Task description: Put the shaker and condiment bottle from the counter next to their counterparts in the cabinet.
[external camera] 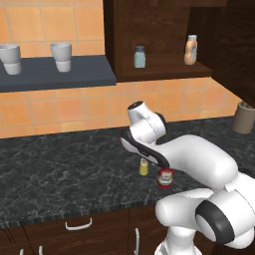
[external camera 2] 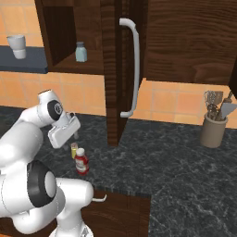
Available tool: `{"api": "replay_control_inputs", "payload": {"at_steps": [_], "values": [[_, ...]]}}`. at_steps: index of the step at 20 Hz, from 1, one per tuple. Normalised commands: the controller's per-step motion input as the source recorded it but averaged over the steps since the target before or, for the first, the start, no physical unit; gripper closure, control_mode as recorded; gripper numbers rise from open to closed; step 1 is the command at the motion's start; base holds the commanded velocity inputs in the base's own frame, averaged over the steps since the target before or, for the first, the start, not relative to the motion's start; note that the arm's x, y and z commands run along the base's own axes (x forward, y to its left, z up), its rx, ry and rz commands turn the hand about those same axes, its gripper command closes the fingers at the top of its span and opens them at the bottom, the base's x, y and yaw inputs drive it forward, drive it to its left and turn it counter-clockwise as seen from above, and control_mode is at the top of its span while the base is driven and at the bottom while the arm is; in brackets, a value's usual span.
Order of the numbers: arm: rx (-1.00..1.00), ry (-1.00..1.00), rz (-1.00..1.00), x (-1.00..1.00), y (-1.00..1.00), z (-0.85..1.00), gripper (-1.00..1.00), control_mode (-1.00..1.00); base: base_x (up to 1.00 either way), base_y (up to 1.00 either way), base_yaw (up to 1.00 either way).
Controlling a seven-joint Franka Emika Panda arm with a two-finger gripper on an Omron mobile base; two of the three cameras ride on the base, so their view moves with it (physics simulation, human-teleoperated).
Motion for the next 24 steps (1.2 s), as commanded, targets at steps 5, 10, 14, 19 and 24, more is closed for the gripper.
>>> {"api": "replay_control_inputs", "payload": {"at_steps": [5,10,14,19,24], "values": [[0.00,0.00,0.00,-0.01,0.00,-0.09,-1.00,-1.00,0.00,0.00,0.00],[0.00,0.00,0.00,-0.05,0.00,-0.13,-1.00,-1.00,0.00,0.00,0.00],[0.00,0.00,0.00,-0.11,-0.01,-0.14,-1.00,-1.00,0.00,0.00,0.00],[0.00,0.00,0.00,-0.08,-0.04,-0.13,-1.00,-1.00,0.00,0.00,0.00],[0.00,0.00,0.00,-0.14,-0.10,-0.08,-1.00,-1.00,0.00,0.00,0.00]]}}
